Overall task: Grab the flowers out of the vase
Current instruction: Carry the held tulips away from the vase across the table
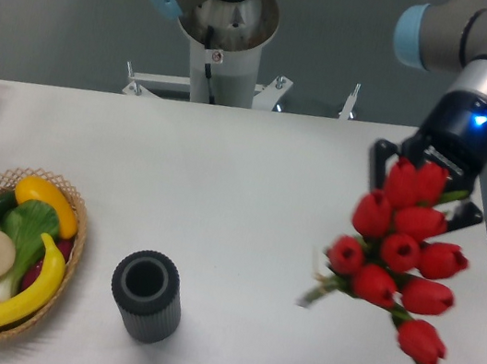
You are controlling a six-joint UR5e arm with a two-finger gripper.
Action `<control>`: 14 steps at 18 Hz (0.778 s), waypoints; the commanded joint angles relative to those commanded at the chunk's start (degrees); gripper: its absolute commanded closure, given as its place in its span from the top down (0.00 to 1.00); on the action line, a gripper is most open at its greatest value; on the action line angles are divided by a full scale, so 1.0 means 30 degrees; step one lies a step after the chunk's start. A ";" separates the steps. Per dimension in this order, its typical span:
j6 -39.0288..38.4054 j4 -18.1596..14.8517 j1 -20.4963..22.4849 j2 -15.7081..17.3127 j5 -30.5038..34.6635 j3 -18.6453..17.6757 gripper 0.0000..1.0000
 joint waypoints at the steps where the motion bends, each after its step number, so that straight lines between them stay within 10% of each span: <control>1: 0.0526 -0.0087 0.0089 -0.0030 0.0643 -0.0029 0.00; 14: 0.2201 -0.0293 -0.1285 -0.0938 1.4352 -0.1172 0.00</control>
